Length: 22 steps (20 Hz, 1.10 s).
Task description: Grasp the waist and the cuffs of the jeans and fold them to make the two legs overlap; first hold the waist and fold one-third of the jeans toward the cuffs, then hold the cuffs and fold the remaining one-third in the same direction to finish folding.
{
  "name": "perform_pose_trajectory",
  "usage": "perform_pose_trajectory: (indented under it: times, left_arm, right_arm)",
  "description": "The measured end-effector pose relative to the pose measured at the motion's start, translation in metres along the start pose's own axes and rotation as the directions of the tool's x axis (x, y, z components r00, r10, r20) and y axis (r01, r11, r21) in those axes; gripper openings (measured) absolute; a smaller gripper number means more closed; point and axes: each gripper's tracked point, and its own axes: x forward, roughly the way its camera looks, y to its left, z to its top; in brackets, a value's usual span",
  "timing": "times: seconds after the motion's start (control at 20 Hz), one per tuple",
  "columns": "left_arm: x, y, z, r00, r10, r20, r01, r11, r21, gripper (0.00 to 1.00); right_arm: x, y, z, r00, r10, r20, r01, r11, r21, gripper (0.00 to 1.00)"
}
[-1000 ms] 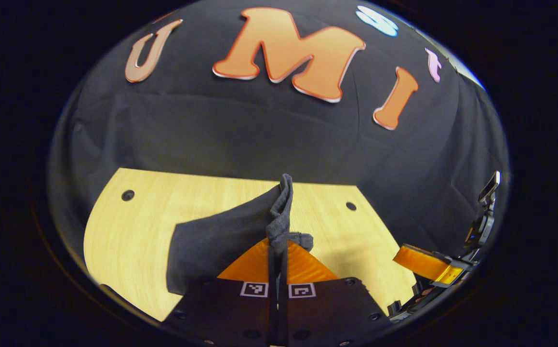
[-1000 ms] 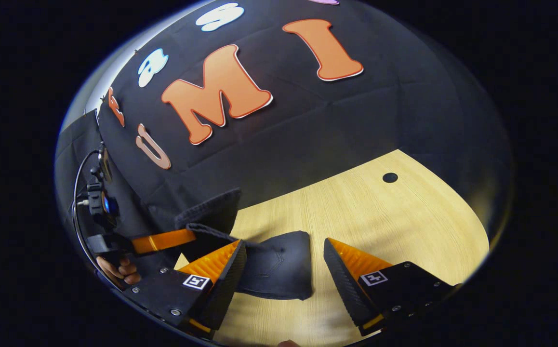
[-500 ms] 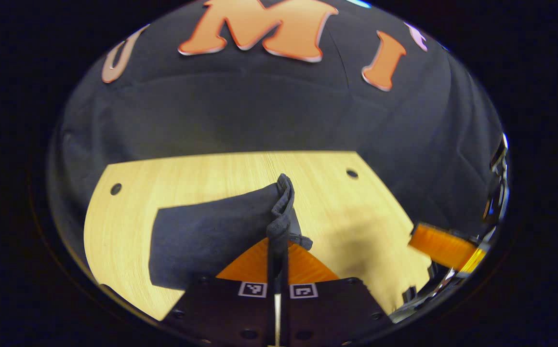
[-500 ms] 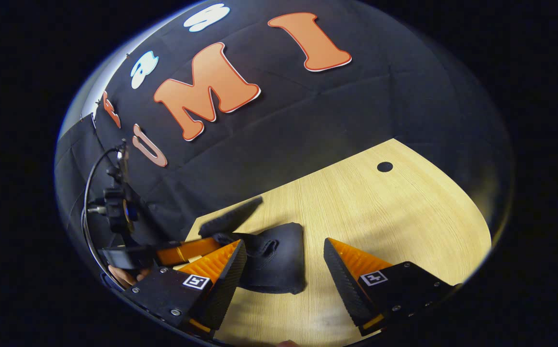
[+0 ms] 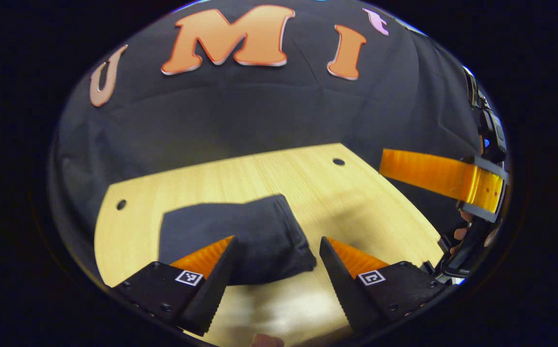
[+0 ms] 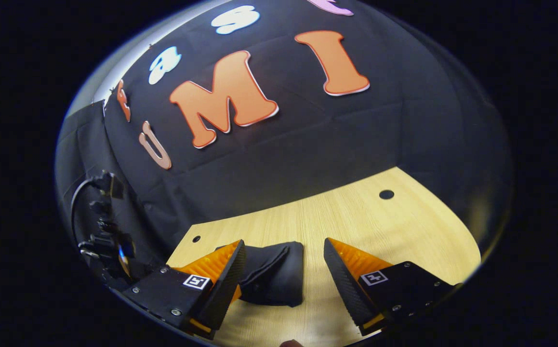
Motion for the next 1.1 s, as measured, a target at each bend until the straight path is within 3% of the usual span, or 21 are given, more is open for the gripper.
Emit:
perform_pose_trajectory:
  times: [0.1, 0.3, 0.45, 0.5, 0.6, 0.85, 0.9, 0.95, 1.05, 1.1]
  left_arm:
    - [-0.03, 0.029, 0.033, 0.989, 0.068, 0.134, -0.068, 0.998, -0.004, 1.0]
    - [-0.098, 0.073, 0.067, 0.934, 0.171, 0.314, -0.171, 0.985, -0.026, 1.0]
    - [-0.14, 0.088, 0.086, 0.881, 0.234, 0.411, -0.229, 0.971, -0.062, 1.0]
    - [-0.154, 0.091, 0.09, 0.864, 0.247, 0.438, -0.236, 0.968, -0.081, 1.0]
    - [-0.185, 0.103, 0.095, 0.827, 0.258, 0.5, -0.24, 0.965, -0.102, 1.0]
    - [-0.257, 0.132, 0.109, 0.659, 0.341, 0.67, -0.327, 0.933, -0.154, 1.0]
    - [-0.259, 0.134, 0.111, 0.639, 0.341, 0.689, -0.328, 0.932, -0.156, 1.0]
    - [-0.265, 0.135, 0.111, 0.626, 0.346, 0.699, -0.337, 0.928, -0.158, 1.0]
    - [-0.268, 0.133, 0.104, 0.625, 0.342, 0.702, -0.342, 0.928, -0.148, 1.0]
    - [-0.268, 0.132, 0.102, 0.627, 0.343, 0.7, -0.347, 0.927, -0.144, 1.0]
  right_arm:
    - [-0.006, 0.015, 0.016, 0.998, -0.001, 0.063, 0.006, 0.997, -0.083, 0.98]
    - [-0.02, 0.054, 0.04, 0.985, 0.016, 0.171, 0.014, 0.986, -0.168, 0.98]
    - [-0.025, 0.078, 0.04, 0.98, 0.027, 0.195, 0.013, 0.979, -0.204, 0.97]
    - [-0.027, 0.087, 0.041, 0.979, 0.025, 0.2, 0.019, 0.977, -0.212, 1.0]
    - [-0.037, 0.103, 0.043, 0.974, 0.034, 0.223, 0.015, 0.976, -0.216, 0.97]
    - [-0.067, 0.137, 0.057, 0.944, 0.067, 0.323, 0.015, 0.969, -0.245, 1.0]
    - [-0.073, 0.142, 0.061, 0.936, 0.075, 0.343, 0.011, 0.97, -0.244, 0.97]
    - [-0.078, 0.146, 0.064, 0.927, 0.084, 0.364, 0.008, 0.97, -0.244, 1.0]
    - [-0.085, 0.153, 0.069, 0.912, 0.093, 0.399, 0.018, 0.964, -0.267, 0.97]
    - [-0.089, 0.154, 0.069, 0.909, 0.092, 0.408, 0.029, 0.96, -0.28, 1.0]
